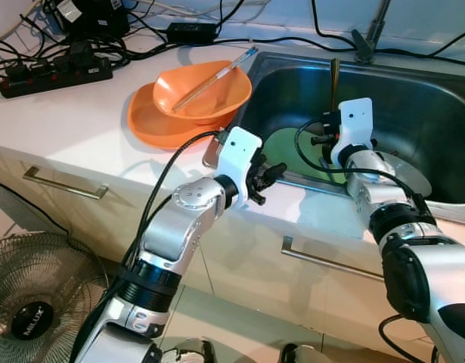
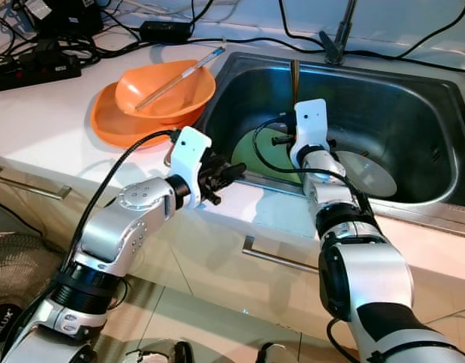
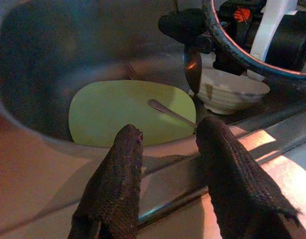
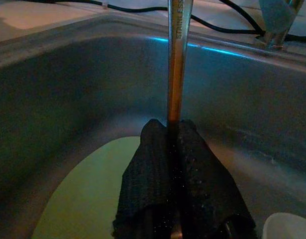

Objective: Kitchen organization

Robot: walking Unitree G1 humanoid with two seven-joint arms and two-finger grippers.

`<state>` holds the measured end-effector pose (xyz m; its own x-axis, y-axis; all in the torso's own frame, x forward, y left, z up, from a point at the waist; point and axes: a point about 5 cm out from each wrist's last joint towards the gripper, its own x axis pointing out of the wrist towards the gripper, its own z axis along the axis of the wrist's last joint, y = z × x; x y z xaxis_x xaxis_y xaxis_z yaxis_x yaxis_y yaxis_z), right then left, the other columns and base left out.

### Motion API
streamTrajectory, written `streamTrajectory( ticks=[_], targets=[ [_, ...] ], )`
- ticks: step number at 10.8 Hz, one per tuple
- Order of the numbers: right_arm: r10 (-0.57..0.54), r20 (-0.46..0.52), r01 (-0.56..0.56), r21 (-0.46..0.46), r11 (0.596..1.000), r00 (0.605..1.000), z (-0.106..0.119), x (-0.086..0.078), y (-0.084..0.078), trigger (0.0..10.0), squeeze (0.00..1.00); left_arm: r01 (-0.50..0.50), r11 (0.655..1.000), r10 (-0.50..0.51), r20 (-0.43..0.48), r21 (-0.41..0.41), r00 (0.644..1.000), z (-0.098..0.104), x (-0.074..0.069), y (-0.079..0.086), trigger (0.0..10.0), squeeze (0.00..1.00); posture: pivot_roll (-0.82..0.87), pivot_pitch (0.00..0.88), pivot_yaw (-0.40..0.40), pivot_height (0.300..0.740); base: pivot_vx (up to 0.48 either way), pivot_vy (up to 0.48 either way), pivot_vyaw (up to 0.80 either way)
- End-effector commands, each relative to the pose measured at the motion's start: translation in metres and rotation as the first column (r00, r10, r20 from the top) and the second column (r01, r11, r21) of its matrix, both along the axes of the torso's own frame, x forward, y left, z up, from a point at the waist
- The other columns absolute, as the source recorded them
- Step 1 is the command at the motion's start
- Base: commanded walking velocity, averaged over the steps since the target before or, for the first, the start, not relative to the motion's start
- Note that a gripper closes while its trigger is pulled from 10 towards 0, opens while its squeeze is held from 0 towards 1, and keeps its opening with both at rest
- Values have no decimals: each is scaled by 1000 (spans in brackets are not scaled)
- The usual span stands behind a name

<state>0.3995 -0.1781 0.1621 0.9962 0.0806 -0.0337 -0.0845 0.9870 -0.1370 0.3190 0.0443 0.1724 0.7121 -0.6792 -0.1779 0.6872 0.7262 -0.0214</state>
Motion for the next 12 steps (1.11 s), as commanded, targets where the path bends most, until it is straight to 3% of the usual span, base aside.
streamTrajectory(
  ticks=[1,2,4,5,6,9,10,12],
  targets=[
    [6,-21,-5,10,1000,1000,-1,1,4,10000,537,0,1000,0,0,14,1000,-1,-3,-1,10000,0,152,104,59,740,0,0,0],
    [10,-25,-9,10,1000,1000,-2,1,5,10000,925,-1,1000,1,-1,14,1000,-1,-3,-1,10000,0,152,100,59,740,0,0,0],
    [15,-32,-15,6,1000,999,-5,0,6,10000,890,0,1000,0,-2,15,1000,-1,-4,-1,10000,0,153,95,57,740,0,0,0],
    [17,-30,-17,7,1000,999,-5,0,7,10000,745,1,1000,-1,-2,15,1000,-2,-4,-1,10000,0,152,92,58,740,0,0,0],
    [17,-27,-17,8,1000,999,-5,0,8,10000,0,3,1000,-3,-2,16,1000,-3,-5,-2,10000,0,151,89,59,740,0,0,0],
    [15,14,-15,9,1000,1000,3,2,7,10000,0,0,1000,0,20,9,1000,0,-3,-3,10000,0,146,87,59,740,0,0,0],
    [14,90,-16,20,1000,996,18,4,6,10000,0,-25,999,28,81,-33,996,9,0,-2,10000,0,135,91,57,740,0,0,0],
    [38,299,-59,60,996,953,56,6,6,10000,0,-112,990,131,262,-85,956,26,8,1,10000,0,104,96,49,740,0,0,0]
  ],
)
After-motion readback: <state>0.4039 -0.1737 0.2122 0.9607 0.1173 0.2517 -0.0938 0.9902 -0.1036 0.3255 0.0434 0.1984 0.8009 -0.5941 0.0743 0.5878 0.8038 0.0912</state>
